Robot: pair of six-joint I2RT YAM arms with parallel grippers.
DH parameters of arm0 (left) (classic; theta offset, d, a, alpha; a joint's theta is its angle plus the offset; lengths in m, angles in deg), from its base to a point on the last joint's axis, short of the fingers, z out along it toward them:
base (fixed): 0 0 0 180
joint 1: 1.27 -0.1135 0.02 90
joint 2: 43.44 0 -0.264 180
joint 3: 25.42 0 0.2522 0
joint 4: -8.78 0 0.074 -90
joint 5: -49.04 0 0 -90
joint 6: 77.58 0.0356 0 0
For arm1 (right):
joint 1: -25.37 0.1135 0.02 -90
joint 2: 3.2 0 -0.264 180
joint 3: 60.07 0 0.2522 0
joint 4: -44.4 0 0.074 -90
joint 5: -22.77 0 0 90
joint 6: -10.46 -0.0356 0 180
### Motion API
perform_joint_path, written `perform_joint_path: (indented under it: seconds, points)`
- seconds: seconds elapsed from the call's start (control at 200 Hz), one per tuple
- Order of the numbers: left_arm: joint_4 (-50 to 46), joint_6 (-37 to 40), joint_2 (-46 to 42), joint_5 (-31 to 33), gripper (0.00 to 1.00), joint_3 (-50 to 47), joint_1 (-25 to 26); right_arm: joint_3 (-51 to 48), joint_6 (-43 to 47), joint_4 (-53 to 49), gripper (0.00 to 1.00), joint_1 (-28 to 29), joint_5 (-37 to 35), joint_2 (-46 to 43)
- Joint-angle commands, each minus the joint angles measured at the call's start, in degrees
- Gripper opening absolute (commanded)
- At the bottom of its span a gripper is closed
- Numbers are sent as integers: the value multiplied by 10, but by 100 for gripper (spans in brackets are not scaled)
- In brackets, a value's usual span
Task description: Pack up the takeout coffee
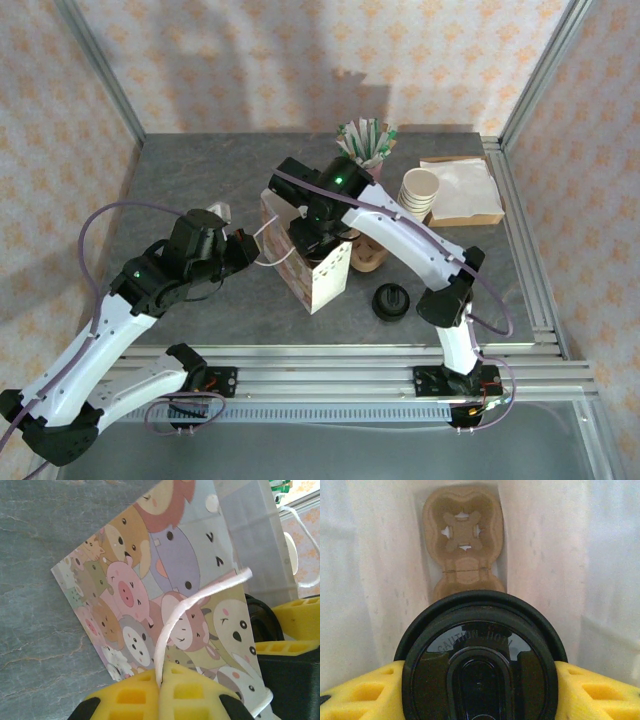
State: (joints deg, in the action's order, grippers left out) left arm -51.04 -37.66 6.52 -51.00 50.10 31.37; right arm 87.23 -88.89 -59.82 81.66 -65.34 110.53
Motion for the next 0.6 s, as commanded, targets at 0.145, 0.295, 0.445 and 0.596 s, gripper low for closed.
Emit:
perform_joint_path:
  seconds: [0.145,0.295,0.445,0.596]
  points:
    - [-10,-5,-6,12,0,-6,4,-17,6,8,61,-2,12,10]
    - [-10,-6,-5,12,0,-6,4,-30,5,17,61,-2,17,11]
    - [-11,-5,-6,11,0,-7,4,-40,3,19,61,-3,9,16]
    - [-12,-6,-6,11,0,-8,4,-55,2,28,61,-8,8,16]
